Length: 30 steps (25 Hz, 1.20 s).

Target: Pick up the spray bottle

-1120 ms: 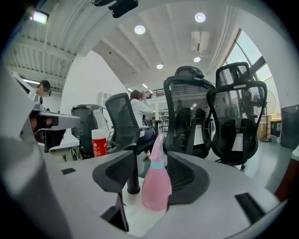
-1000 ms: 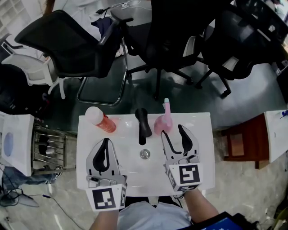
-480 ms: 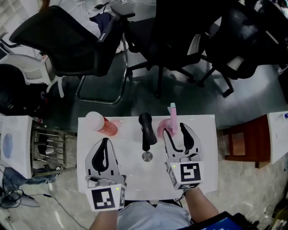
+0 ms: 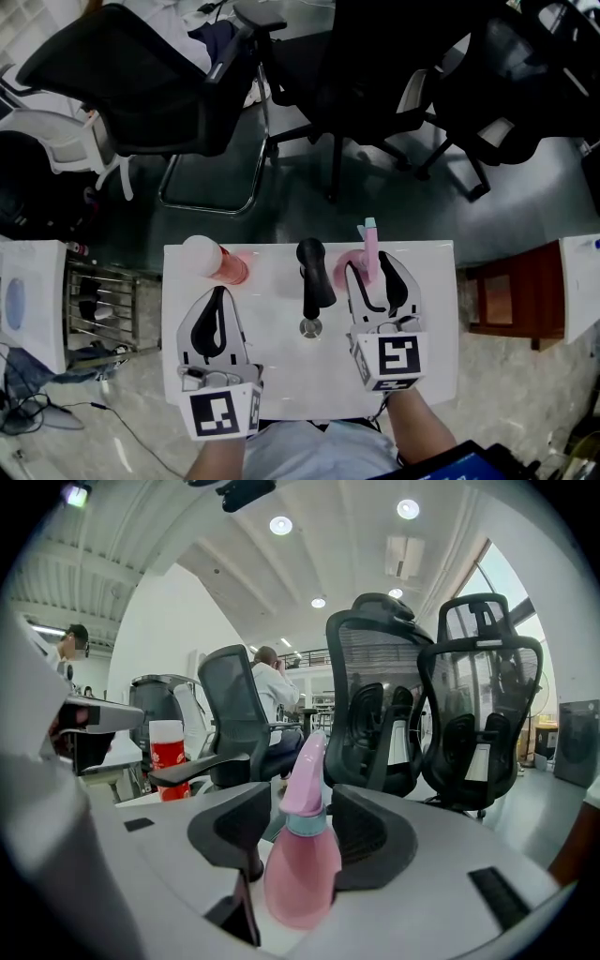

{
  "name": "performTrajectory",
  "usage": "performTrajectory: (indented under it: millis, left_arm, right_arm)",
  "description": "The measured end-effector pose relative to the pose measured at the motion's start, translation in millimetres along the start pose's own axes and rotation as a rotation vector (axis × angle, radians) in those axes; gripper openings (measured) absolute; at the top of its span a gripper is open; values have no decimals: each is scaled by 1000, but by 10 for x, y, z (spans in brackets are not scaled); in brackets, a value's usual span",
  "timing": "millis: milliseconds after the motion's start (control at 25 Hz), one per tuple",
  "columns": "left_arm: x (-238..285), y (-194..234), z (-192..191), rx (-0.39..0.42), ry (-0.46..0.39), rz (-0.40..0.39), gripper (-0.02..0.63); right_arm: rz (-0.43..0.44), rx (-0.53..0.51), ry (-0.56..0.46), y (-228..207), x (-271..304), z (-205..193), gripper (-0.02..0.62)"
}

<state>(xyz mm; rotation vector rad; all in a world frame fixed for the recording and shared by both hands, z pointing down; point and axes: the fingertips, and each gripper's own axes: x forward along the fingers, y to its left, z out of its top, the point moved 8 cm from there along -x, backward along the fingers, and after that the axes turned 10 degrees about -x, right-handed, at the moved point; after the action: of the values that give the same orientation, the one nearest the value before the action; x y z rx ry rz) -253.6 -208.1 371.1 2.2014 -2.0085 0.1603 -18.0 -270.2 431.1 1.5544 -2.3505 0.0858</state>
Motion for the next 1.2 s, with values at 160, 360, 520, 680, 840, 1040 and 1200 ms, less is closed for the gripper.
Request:
performTrajectory:
  millis: [160, 360, 520, 680, 840, 1040, 1200]
  left_arm:
    - [19, 16, -5, -3, 4, -1, 15]
    - [41, 25, -7, -4, 2, -6, 15]
    - [53, 34, -13, -5, 4, -4, 15]
    - [58, 33, -18, -5, 4, -5, 15]
    - [70, 45, -17, -6, 2, -4, 15]
    - [79, 61, -19, -7, 4, -3, 15]
    - [83, 69, -18, -9, 6, -2, 15]
  right_arm:
    - [-3, -2, 1, -7, 28, 18, 210]
    - [-5, -7, 4, -6, 53, 25, 199]
    - [-5, -8, 8, -7, 73, 15, 192]
    - [-6, -11, 10, -8, 87, 11, 187]
    - [-5, -14, 13, -12, 104, 10, 175]
    - [-6, -15, 16, -13, 119, 4, 163]
    - [-4, -16, 17, -7, 131, 3, 164]
